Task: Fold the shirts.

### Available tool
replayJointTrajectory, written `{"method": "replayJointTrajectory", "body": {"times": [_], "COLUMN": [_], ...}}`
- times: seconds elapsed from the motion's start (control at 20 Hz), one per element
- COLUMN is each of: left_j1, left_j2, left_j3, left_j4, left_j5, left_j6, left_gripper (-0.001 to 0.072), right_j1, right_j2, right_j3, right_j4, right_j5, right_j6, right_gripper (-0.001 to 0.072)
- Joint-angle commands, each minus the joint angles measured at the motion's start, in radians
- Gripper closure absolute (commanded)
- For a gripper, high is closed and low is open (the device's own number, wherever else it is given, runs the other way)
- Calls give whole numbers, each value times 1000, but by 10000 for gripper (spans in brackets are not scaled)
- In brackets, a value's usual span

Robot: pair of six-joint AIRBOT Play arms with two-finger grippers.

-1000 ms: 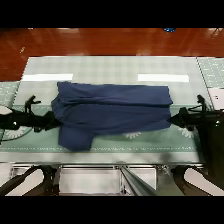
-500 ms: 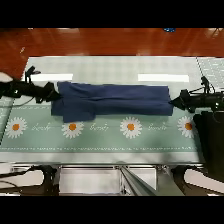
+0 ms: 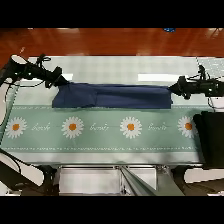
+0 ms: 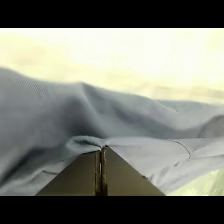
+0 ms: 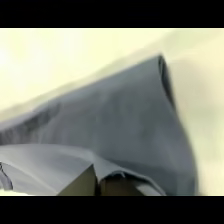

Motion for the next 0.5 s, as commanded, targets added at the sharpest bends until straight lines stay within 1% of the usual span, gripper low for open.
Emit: {"method": "replayJointTrajectory", "body": {"times": [0.0,0.05,0.1,0.15,0.2,0.3,0.35,0.45], "left_j1": [-10,-9,-3,12,32,77,98,106], "left_j2": [-56,-55,-52,-42,-24,64,125,268], "left_j3": [41,42,50,67,86,99,98,24], "left_j4": [-1,0,6,23,22,23,23,43], "left_j5": [-17,-29,-51,-79,-100,-103,-104,-131], "left_j6": [-9,-8,-5,-30,-34,-10,17,127], "left_gripper": [613,384,211,207,207,207,207,207], "right_j1": [2,1,-6,-24,-57,-140,-182,-237], "right_j2": [-70,-73,-68,-59,-48,3,50,174], "right_j3": [33,33,35,48,74,123,125,109], "right_j4": [24,23,24,23,23,22,18,-42], "right_j5": [-50,-55,-43,-5,58,175,187,175], "right_j6": [-1,0,0,15,37,35,28,2], "right_gripper": [391,292,296,296,296,296,296,296]}}
